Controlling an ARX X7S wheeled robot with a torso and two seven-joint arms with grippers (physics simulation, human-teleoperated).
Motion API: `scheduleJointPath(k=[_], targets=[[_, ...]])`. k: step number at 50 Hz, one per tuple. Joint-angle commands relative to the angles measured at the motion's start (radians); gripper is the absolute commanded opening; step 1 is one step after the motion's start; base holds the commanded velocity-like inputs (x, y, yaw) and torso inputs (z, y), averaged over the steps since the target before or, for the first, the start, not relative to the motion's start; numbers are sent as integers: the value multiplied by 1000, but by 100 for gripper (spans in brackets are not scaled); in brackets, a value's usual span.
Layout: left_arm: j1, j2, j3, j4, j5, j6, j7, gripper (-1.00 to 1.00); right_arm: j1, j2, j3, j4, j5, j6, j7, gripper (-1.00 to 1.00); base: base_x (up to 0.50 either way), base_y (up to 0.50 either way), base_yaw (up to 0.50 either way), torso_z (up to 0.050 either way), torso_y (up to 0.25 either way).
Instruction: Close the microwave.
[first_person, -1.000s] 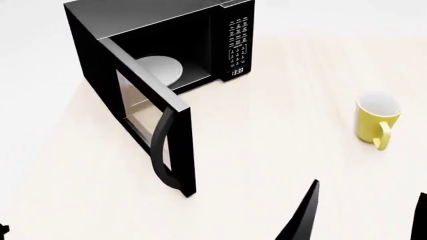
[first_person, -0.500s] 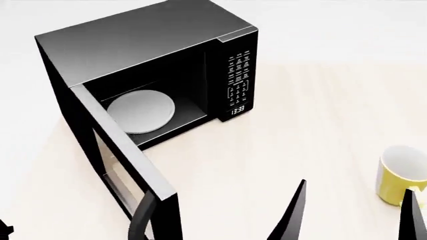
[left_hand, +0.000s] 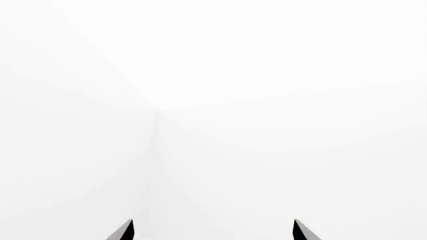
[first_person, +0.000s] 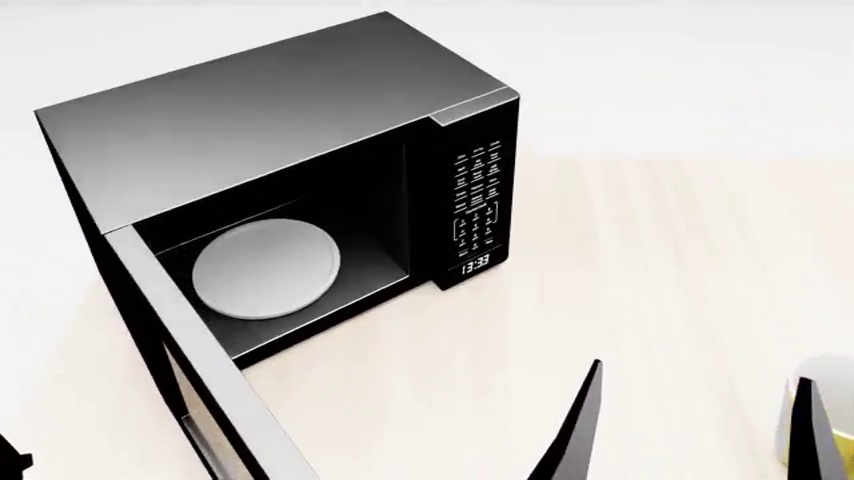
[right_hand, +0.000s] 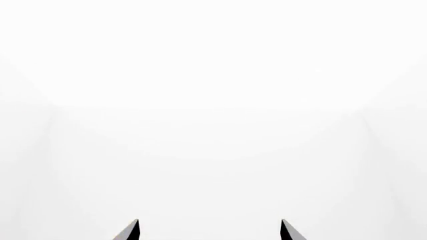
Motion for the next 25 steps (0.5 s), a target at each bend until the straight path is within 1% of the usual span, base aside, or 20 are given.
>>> scheduleJointPath(k=[1,3,4,6,7,10,11,12,13,14,15,16,17,19,22,23,24,25], targets=[[-1,2,-5,-6,9,3,2,100,0,0,4,4,-7,-8,-5,100,500,4,0,0,0],[-2,-5,0,-3,-1,-6,10,100,0,-1,4,4,-5,-6,-1,100,346,2,0,0,0],[-6,-24,6,4,-42,-32,36,100,0,0,4,7,1,-17,-1,100,0,0,0,0,0],[-13,-52,16,7,-67,-52,69,100,-1,0,3,10,-8,-20,1,100,0,0,0,0,0],[-25,-89,22,15,-158,-99,118,100,-1,1,1,12,-4,-22,1,100,0,0,0,0,0],[-52,-182,24,5,-284,-176,216,100,-1,4,-1,10,-4,-21,1,100,0,0,0,0,0],[-51,-192,7,0,-308,-163,224,100,1,4,-2,11,-5,-19,1,100,0,0,0,0,0],[-56,-250,0,-15,-351,-183,279,100,4,5,-2,18,-6,-18,2,100,0,0,0,0,0],[-55,-255,-14,-22,-373,-173,283,100,4,5,-3,18,-7,-17,3,100,0,0,0,0,0],[-62,-287,-39,-44,-408,-188,302,100,4,6,-5,19,-7,-16,2,100,0,0,0,0,0],[-64,-305,-42,-53,-460,-199,329,100,4,6,-6,20,-8,-17,3,100,0,0,0,0,0],[-68,-327,-82,-79,-482,-198,330,100,4,7,-7,21,-9,-16,2,100,0,0,0,0,0],[-67,-348,-92,-84,-532,-202,360,100,4,8,-8,22,-9,-17,2,100,0,0,0,0,0],[-67,-373,-115,-93,-519,-194,367,100,6,9,-10,23,-8,-14,3,100,0,0,0,0,0],[-91,-450,-92,-141,-526,-192,474,100,7,10,-16,36,-9,-19,3,100,0,0,0,0,0],[-98,-457,-86,-149,-532,-198,485,100,7,10,-16,38,-10,-22,3,100,0,0,0,0,0],[-114,-484,-60,-167,-539,-213,531,100,8,11,-17,40,-11,-22,4,100,0,0,0,0,0],[-121,-485,-53,-177,-524,-201,543,100,8,11,-18,39,-11,-20,4,100,0,0,0,0,0]])
